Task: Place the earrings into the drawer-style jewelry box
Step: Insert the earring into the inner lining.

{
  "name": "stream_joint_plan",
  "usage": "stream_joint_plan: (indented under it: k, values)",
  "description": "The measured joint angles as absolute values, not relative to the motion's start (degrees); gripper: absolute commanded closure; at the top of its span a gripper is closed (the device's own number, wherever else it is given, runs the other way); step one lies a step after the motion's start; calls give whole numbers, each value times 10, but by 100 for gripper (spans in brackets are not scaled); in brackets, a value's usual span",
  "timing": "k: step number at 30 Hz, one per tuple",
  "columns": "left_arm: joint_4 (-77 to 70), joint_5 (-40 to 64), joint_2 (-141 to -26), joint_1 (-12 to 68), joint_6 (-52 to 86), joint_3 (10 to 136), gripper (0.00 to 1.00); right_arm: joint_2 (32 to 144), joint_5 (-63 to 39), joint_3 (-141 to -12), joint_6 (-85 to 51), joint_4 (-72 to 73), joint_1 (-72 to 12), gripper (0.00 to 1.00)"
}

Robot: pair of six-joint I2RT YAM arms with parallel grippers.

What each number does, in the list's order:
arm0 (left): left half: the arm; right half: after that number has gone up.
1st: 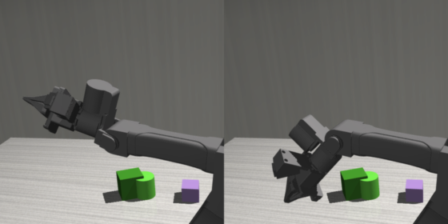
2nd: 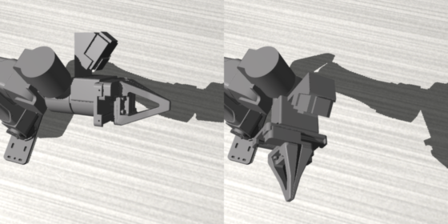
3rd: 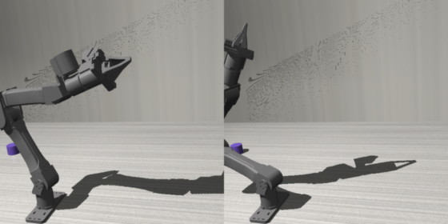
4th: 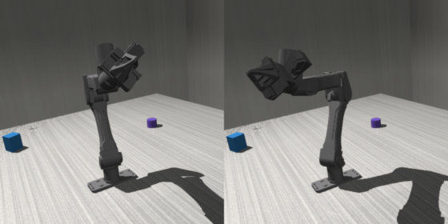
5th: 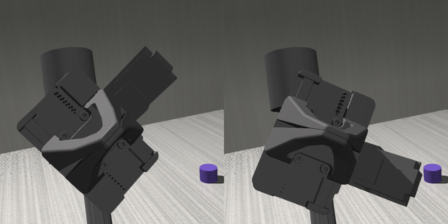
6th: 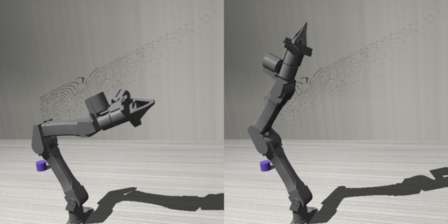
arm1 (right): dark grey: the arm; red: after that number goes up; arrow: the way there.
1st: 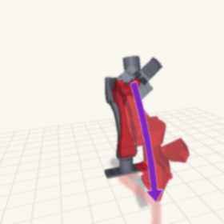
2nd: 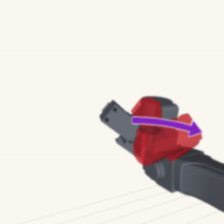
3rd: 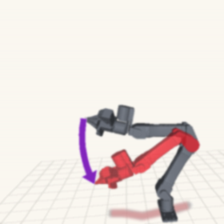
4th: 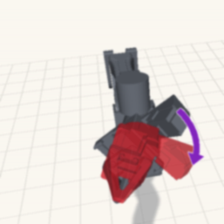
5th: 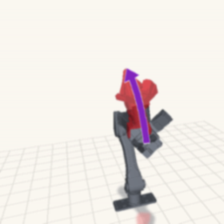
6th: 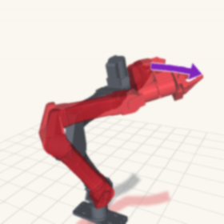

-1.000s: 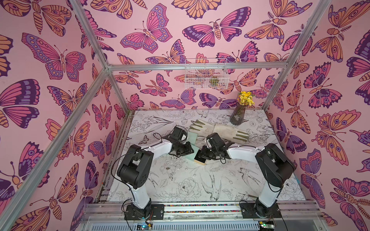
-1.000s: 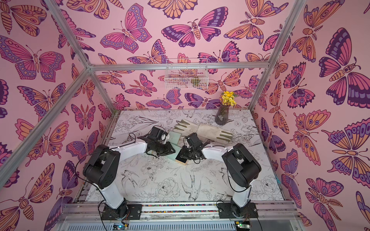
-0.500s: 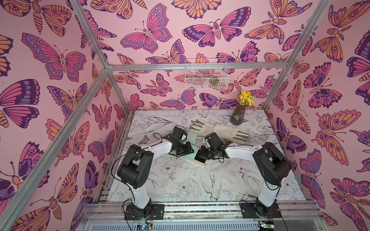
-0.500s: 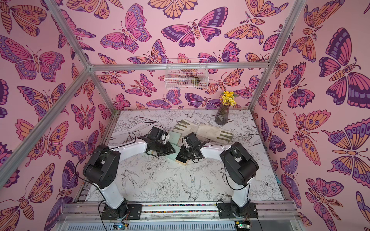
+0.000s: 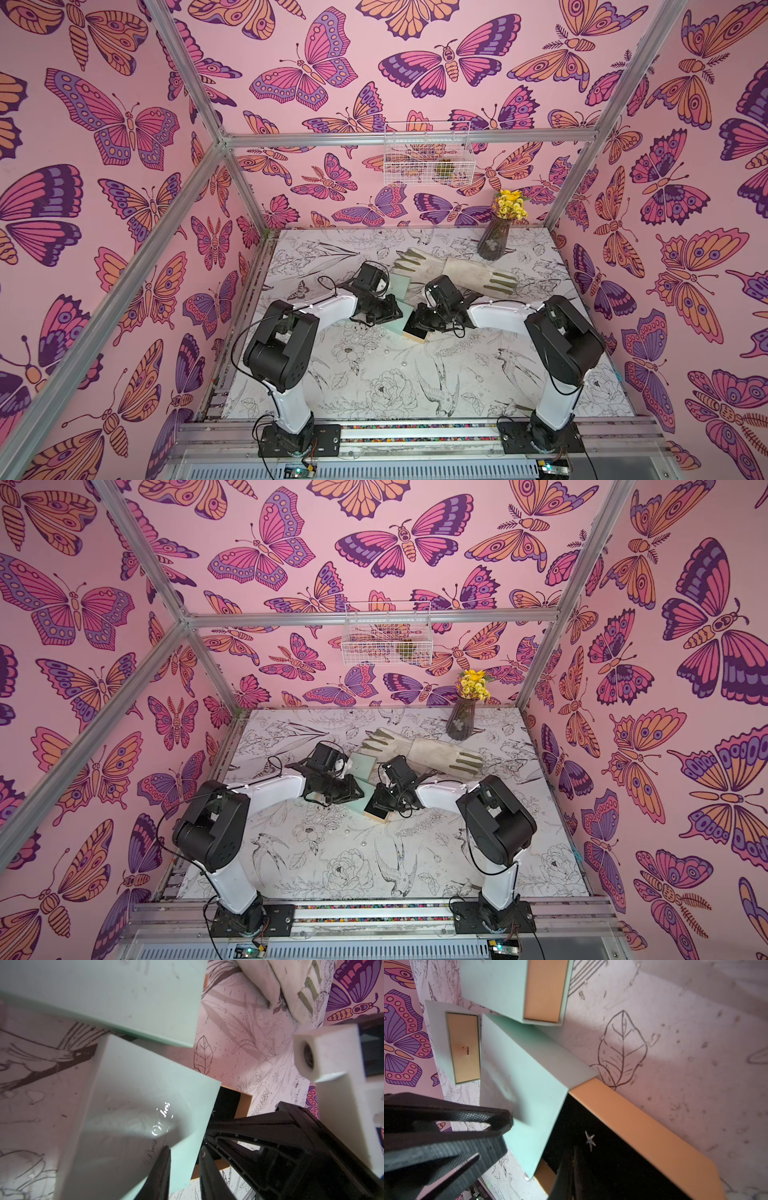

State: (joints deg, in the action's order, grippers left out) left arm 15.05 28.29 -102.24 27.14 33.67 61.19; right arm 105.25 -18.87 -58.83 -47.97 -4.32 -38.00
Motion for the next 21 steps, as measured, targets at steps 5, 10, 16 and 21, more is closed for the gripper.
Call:
stream_joint_plan:
  k: [5, 10, 16, 21]
  values:
    - [150, 283, -1022, 271, 337, 612, 72, 1046, -187, -588, -480, -44, -380, 98]
    - [151, 283, -1022, 271, 337, 612, 72, 1019, -181, -588, -482, -43, -380, 99]
    - [151, 283, -1023, 271, 337, 612, 72, 1013, -181, -587, -484, -38, -380, 100]
    - [152, 283, -1023, 271, 337, 613, 72, 1020, -186, -586, -491, -28, -380, 100]
